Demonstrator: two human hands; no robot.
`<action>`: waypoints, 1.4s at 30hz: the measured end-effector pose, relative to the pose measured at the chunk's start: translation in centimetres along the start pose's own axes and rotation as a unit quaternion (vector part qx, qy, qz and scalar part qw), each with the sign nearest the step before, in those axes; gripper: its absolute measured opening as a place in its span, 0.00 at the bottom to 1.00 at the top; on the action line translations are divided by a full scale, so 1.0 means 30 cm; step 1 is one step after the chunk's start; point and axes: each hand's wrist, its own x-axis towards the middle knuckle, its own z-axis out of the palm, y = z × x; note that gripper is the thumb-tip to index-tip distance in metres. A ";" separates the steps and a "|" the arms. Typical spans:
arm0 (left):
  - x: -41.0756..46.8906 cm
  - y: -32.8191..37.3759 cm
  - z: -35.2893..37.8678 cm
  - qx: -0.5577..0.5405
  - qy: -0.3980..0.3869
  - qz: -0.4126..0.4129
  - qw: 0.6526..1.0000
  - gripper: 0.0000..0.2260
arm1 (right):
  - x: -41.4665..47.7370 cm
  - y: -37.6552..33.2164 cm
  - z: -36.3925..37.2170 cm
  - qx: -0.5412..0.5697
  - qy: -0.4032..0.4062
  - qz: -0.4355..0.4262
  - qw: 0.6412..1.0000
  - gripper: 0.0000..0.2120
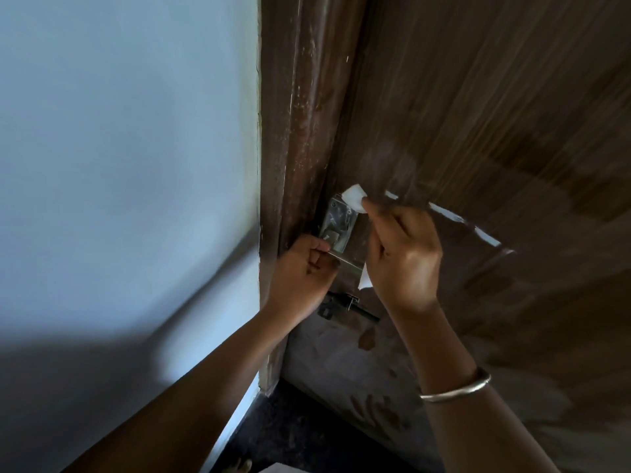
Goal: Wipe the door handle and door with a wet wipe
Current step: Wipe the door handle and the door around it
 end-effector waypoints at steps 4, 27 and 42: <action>0.007 -0.022 0.011 0.014 -0.008 0.001 1.000 0.08 | 0.050 -0.011 0.067 -0.059 -0.066 -0.078 0.993 0.10; 0.002 -0.091 -0.001 -0.027 -0.074 -0.006 0.997 0.16 | 0.010 -0.035 0.020 -0.134 -0.165 -0.022 0.977 0.15; -0.024 -0.082 0.004 -0.028 -0.088 -0.007 0.996 0.21 | -0.008 0.053 0.061 -0.172 -0.124 -0.169 0.962 0.16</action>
